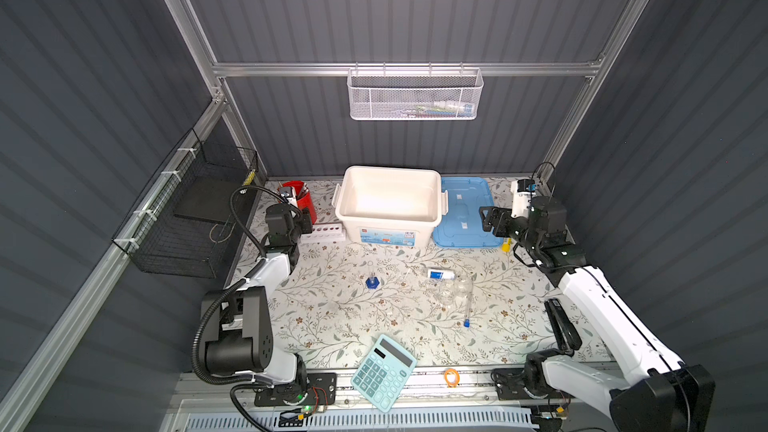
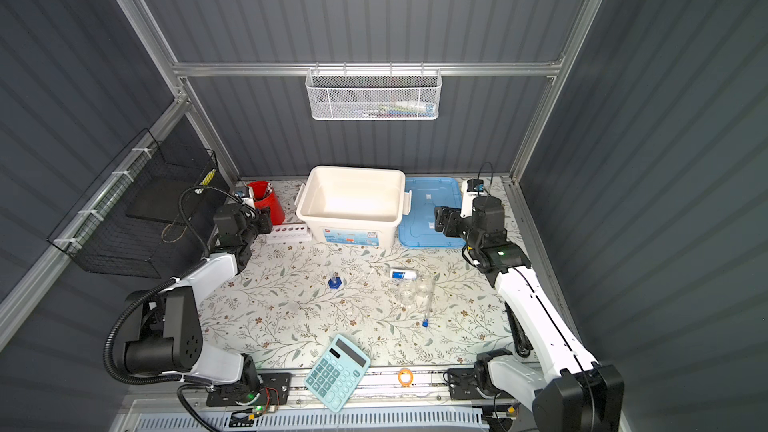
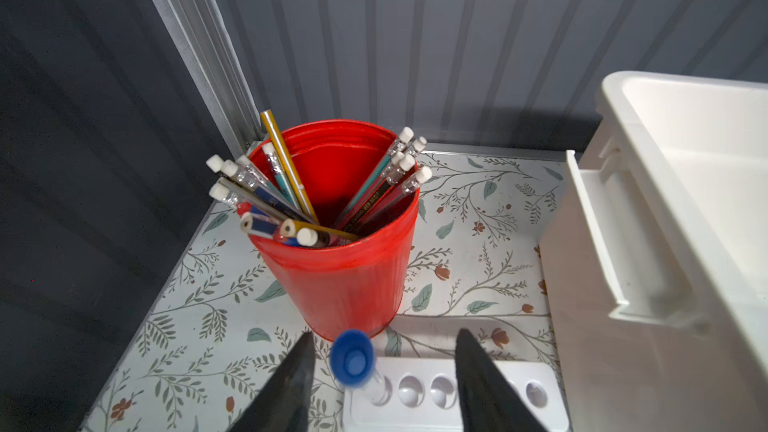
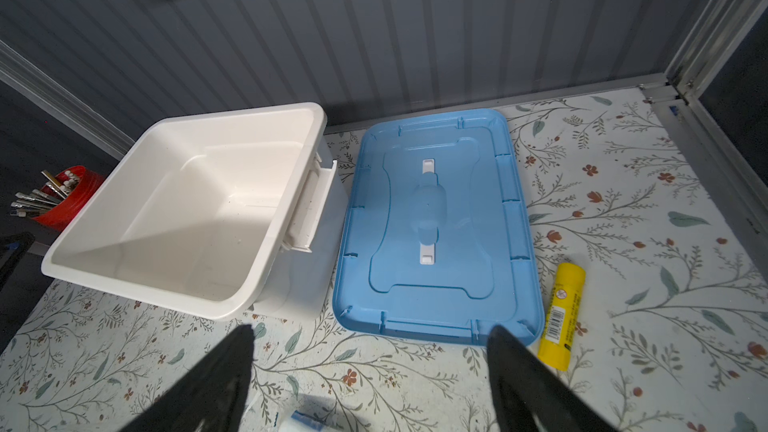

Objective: Organize the chemistry lab equipment
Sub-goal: 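Lower the blue-capped tube into a rack hole and open left gripper, then raise left gripper off the rack while right gripper moves over the clear tube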

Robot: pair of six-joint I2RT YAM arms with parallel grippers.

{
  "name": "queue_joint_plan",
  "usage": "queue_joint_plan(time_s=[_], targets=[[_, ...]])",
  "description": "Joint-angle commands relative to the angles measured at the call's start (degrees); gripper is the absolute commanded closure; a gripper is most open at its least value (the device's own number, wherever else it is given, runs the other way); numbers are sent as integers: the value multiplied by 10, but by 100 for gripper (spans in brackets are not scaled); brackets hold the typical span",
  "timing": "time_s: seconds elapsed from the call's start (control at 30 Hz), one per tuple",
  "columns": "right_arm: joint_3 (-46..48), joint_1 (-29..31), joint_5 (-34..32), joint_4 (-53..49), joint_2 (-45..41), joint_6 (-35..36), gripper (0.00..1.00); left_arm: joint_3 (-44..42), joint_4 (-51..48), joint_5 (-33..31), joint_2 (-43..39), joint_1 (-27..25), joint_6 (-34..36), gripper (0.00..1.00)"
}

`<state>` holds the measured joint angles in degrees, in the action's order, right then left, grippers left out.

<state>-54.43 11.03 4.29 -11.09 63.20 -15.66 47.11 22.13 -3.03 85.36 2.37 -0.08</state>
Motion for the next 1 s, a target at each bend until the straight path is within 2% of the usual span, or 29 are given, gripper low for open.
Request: queue_joint_plan(time_s=[0.0,0.47,0.57,0.8,0.97], targets=[[-13,0,-2,-6,-11,-4,13,-8,-2,-1,-17,4,3,42],[-11,0,-1,-15,-26,-4,13,13,-42,-24,-62,4,7,34],[-13,0,-3,-22,-28,-3,12,28,-70,-41,-89,4,4,29],[-33,0,-26,-84,-24,5,14,85,-158,-58,-158,5,5,23],[-38,-1,-43,-155,-25,6,14,131,-219,-16,-191,4,4,22]])
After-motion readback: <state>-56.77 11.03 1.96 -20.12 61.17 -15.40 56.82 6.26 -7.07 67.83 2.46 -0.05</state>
